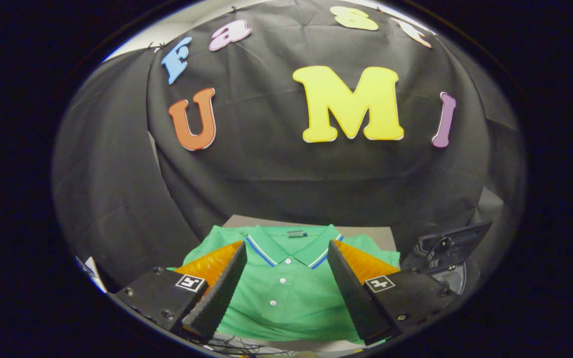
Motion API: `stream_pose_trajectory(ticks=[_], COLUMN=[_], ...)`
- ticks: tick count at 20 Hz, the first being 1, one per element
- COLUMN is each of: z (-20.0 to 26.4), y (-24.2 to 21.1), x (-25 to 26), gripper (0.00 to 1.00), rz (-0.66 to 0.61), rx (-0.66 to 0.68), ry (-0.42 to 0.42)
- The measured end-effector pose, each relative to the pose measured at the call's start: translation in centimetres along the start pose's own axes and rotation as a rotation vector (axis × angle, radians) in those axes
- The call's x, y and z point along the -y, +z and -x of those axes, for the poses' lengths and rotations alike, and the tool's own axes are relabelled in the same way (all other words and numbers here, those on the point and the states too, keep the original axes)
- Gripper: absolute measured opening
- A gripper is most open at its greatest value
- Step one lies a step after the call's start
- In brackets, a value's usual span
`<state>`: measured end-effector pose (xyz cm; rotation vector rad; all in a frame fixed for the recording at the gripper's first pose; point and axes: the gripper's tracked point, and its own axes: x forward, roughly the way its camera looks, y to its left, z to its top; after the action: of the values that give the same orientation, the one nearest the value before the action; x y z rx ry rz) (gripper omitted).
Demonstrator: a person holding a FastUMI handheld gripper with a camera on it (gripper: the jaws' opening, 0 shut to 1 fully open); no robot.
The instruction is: Put the clothes into the washing machine and then close the washing machine lid.
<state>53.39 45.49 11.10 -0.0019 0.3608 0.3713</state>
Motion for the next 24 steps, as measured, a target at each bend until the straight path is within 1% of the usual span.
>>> stream_pose_trajectory(ticks=[4, 10, 12, 16, 22, 24], z=[-2.3, -5.0, -5.4, -5.7, -5.7, -5.6], y=[-3.2, -7.0, -6.9, -7.1, -7.2, -7.5], x=[-0.5, 0.5, 0.6, 0.4, 0.3, 0.3], gripper=[1.0, 1.0, 1.0, 1.0, 1.0, 1.0], rz=[-0.018, 0.018, 0.037, 0.021, 0.048, 0.085], rx=[-0.087, -0.167, -0.151, -0.158, -0.164, -0.163], ry=[-0.019, -0.093, -0.102, -0.112, -0.082, -0.07])
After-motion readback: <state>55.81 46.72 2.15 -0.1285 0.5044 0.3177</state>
